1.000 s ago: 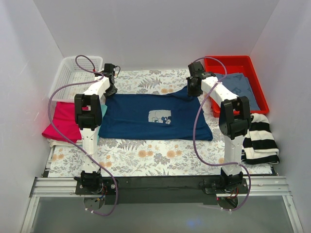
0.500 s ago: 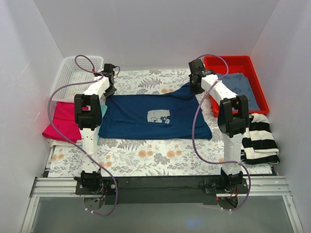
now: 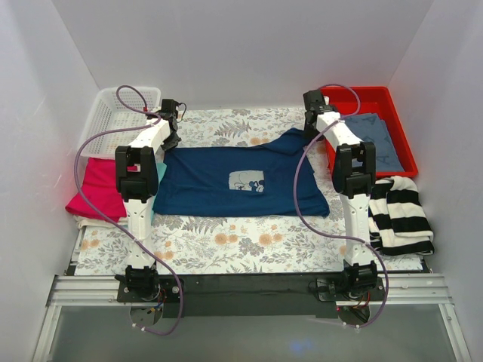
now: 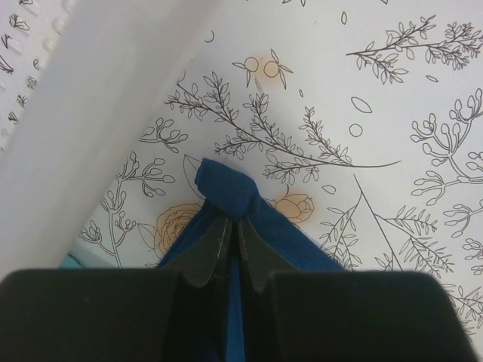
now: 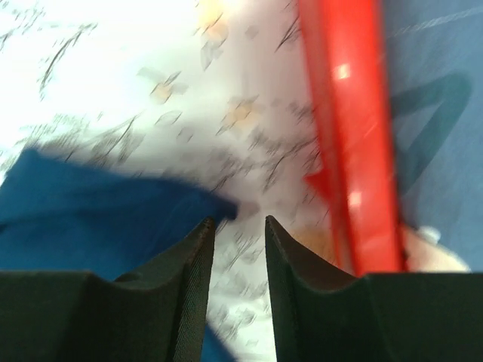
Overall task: Fold and stack the t-shirts
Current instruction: Grap the side of the flattened tshirt furthest away from the robot with both arms
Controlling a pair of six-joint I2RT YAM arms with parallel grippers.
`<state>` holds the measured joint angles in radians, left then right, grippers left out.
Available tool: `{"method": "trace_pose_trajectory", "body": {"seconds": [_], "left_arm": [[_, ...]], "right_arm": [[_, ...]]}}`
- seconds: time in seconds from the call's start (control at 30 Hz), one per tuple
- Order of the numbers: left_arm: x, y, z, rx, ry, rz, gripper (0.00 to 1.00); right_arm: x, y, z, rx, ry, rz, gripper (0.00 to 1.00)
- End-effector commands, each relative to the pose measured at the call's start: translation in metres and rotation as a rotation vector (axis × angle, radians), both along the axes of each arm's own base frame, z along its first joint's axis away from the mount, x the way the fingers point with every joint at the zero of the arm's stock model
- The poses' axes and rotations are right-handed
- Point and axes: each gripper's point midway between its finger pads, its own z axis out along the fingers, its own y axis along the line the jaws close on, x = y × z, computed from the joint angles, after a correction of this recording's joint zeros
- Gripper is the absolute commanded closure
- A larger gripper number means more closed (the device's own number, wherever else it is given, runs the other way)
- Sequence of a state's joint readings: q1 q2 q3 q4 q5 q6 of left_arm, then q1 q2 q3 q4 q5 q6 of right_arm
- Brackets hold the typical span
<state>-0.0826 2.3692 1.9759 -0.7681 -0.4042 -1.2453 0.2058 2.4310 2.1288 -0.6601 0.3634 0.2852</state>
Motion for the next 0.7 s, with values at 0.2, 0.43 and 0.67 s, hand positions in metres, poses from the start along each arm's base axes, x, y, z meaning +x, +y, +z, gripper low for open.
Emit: {"method": "trace_pose_trajectory", "body": {"seconds": [0.2,0.43,0.67], "left_arm": [[-0.039,0.001,-0.031,-0.004,0.156,-0.011,1.0],[-0.043,-0.001,-0.033,-0.002,0.163,-0.012,1.0],[-0.042,-0.003,-0.033,-0.006,0.161,-0.012,1.0]], "right_arm": [[0.033,-0.014,0.012,0.059,-0.087,0.022,0.58],[0.026,-0.001,-0.009,0.155,-0.039,0.084,0.58],[0.014,0.009,-0.031,0.2,0.023,0.112,0.59]]}}
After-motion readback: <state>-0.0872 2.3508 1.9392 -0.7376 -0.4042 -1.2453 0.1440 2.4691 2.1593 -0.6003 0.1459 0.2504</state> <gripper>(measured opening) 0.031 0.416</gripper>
